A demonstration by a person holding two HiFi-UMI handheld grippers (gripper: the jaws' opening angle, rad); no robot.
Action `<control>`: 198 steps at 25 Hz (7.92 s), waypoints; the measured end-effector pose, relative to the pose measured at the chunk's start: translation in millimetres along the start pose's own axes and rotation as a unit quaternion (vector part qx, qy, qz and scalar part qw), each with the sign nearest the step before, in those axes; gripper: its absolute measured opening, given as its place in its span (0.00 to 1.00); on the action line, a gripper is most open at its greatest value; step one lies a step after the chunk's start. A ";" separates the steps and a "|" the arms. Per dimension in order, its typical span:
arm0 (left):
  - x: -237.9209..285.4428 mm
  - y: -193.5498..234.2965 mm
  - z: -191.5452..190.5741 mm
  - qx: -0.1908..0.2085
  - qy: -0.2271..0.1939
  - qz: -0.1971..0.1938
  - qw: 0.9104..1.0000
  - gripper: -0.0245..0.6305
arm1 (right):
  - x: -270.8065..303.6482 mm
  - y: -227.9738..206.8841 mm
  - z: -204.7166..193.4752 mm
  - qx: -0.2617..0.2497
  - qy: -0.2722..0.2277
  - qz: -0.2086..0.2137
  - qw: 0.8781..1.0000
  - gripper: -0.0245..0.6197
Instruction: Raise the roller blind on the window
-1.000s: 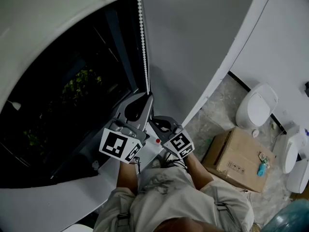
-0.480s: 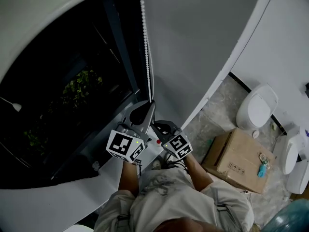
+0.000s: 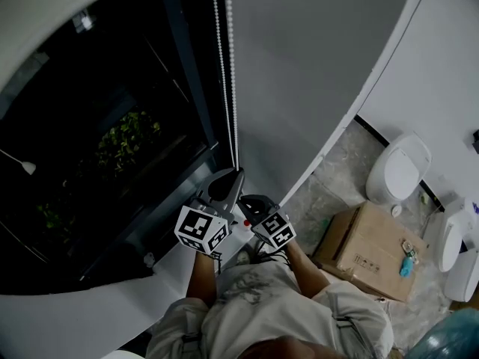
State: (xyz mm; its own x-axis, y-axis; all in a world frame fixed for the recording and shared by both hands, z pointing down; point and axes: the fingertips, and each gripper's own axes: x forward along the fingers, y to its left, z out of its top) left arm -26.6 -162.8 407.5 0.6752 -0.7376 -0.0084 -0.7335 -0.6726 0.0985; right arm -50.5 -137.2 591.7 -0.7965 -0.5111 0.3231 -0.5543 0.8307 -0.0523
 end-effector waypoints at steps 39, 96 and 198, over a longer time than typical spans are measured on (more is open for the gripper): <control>-7.3 20.0 -60.7 -0.026 0.049 0.004 0.998 0.06 | -67.1 0.8 144.8 -0.028 -0.137 0.004 0.990 0.19; -13.7 24.2 -185.0 -0.085 0.120 0.013 0.989 0.06 | -42.3 -6.2 178.0 -0.032 -0.190 -0.011 0.981 0.05; -1.6 23.7 -43.0 0.004 0.019 0.040 0.999 0.05 | 14.8 -14.0 -8.4 0.021 0.002 -0.017 1.000 0.05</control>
State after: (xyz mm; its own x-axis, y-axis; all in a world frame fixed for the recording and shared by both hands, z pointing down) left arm -41.7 -174.9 452.7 0.6166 -0.7865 0.0364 -0.7858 -0.6119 0.0893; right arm -52.5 -154.6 605.2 -0.7759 -0.5379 0.3297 -0.5908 0.8028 -0.0805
